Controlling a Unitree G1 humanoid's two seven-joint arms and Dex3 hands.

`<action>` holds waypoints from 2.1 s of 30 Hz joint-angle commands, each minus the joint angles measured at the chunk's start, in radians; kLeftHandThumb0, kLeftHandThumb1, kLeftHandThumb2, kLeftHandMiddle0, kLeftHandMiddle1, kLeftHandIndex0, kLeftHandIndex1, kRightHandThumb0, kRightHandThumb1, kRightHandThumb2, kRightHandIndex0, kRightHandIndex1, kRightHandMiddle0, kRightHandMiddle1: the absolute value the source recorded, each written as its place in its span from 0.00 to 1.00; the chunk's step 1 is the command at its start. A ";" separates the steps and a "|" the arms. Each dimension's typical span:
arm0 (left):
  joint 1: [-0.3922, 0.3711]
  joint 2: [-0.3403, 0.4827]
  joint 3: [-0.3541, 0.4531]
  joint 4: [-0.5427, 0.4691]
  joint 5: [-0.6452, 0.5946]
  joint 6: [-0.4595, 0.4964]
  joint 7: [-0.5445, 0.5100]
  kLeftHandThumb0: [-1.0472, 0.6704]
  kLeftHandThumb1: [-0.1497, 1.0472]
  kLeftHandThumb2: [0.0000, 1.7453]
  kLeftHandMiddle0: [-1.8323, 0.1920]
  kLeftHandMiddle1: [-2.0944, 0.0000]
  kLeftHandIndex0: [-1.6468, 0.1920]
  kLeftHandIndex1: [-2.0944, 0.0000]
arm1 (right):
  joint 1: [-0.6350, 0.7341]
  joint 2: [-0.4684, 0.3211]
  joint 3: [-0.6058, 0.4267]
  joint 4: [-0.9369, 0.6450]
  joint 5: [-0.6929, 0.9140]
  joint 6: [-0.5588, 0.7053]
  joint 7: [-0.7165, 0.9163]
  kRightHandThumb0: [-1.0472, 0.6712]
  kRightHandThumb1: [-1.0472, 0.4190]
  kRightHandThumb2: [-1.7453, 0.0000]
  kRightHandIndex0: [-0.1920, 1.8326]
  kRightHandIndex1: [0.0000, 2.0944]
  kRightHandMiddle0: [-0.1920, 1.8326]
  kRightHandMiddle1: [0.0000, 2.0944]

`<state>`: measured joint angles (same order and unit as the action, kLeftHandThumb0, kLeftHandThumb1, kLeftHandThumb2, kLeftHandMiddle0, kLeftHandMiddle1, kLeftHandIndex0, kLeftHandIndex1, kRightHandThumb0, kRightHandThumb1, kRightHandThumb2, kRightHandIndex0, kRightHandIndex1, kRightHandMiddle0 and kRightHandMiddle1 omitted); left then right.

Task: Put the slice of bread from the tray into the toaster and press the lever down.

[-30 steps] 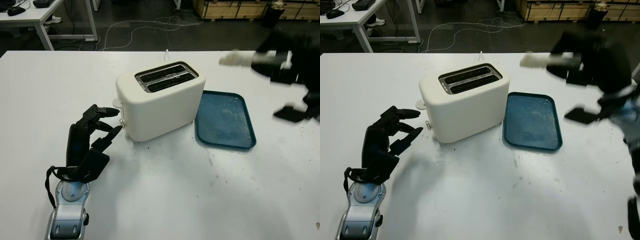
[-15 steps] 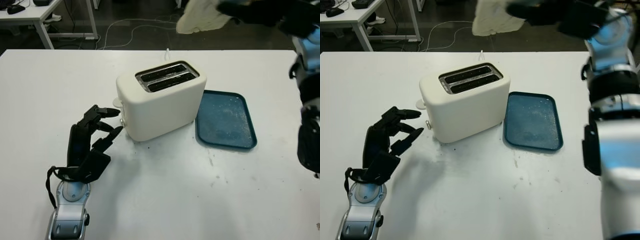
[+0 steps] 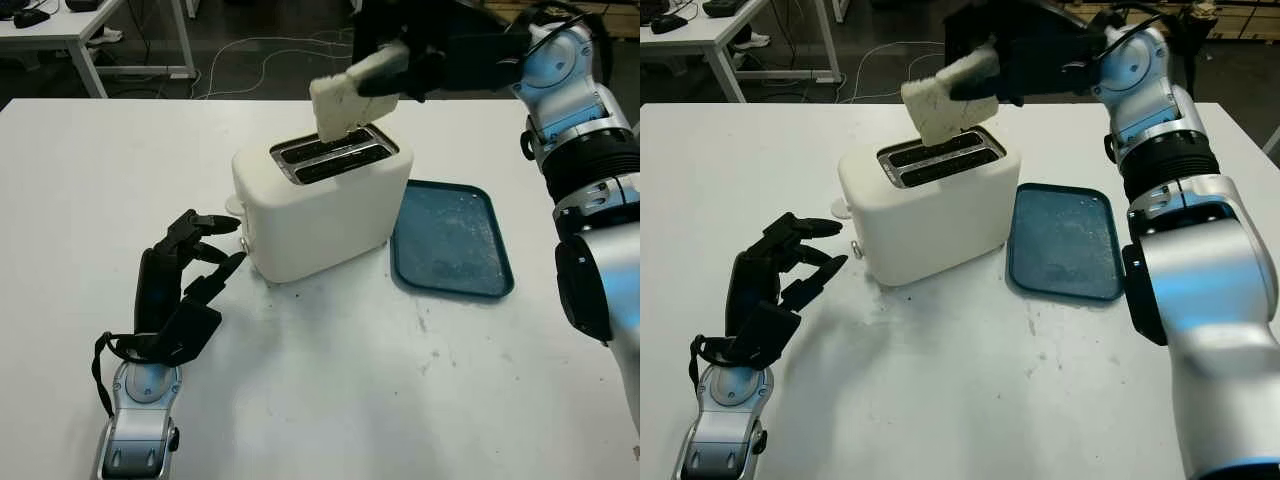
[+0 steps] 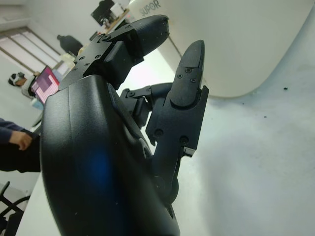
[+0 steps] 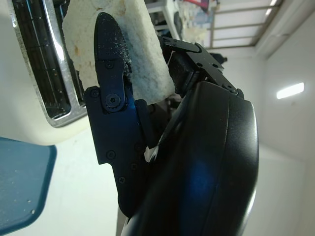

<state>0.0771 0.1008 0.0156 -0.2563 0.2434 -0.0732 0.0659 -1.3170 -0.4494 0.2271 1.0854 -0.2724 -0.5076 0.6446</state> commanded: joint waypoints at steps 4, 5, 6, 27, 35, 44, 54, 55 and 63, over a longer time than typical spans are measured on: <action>-0.013 0.004 -0.002 0.004 0.004 -0.011 0.005 0.46 0.89 0.08 0.66 0.32 0.61 0.57 | 0.022 0.007 0.014 0.015 -0.032 -0.010 -0.045 0.28 0.09 0.88 0.67 0.83 0.57 0.83; -0.014 0.004 -0.003 0.004 0.005 -0.012 0.005 0.46 0.89 0.08 0.66 0.32 0.61 0.57 | 0.023 0.011 0.010 0.021 -0.025 0.010 -0.034 0.28 0.09 0.88 0.67 0.83 0.57 0.83; -0.014 0.005 -0.003 0.005 0.007 -0.013 0.005 0.46 0.89 0.08 0.66 0.32 0.61 0.57 | 0.023 0.013 0.007 0.024 -0.020 0.025 -0.026 0.28 0.09 0.88 0.67 0.83 0.57 0.83; -0.011 0.007 -0.001 0.001 -0.006 -0.005 -0.005 0.47 0.89 0.08 0.67 0.32 0.62 0.57 | 0.005 0.008 -0.066 0.002 0.054 0.090 0.054 0.26 0.09 0.86 0.67 0.83 0.58 0.83; -0.008 0.004 -0.002 -0.006 -0.004 0.004 -0.005 0.47 0.89 0.08 0.67 0.33 0.62 0.57 | 0.002 0.011 -0.066 0.006 0.066 0.129 0.116 0.25 0.09 0.87 0.66 0.83 0.59 0.83; -0.006 0.006 -0.002 -0.004 0.002 -0.004 -0.001 0.46 0.89 0.08 0.66 0.33 0.62 0.58 | 0.025 0.037 -0.040 0.017 0.048 0.174 0.130 0.25 0.09 0.89 0.67 0.83 0.59 0.83; -0.006 0.006 -0.002 -0.003 0.003 -0.003 0.000 0.46 0.89 0.08 0.66 0.32 0.62 0.58 | 0.070 0.072 -0.026 0.046 0.053 0.152 0.157 0.27 0.09 0.88 0.66 0.83 0.58 0.83; -0.005 0.006 -0.002 -0.005 0.004 -0.001 0.000 0.46 0.89 0.08 0.66 0.32 0.62 0.58 | 0.074 0.078 -0.031 0.051 0.060 0.146 0.164 0.28 0.09 0.88 0.66 0.83 0.58 0.83; -0.005 0.004 -0.004 0.005 0.005 -0.017 0.005 0.46 0.89 0.08 0.66 0.32 0.61 0.58 | 0.091 0.123 -0.022 0.056 0.053 0.198 0.146 0.29 0.09 0.89 0.68 0.83 0.60 0.83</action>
<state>0.0730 0.1009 0.0132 -0.2548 0.2456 -0.0727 0.0665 -1.2462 -0.3415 0.2034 1.1402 -0.2180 -0.3280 0.7951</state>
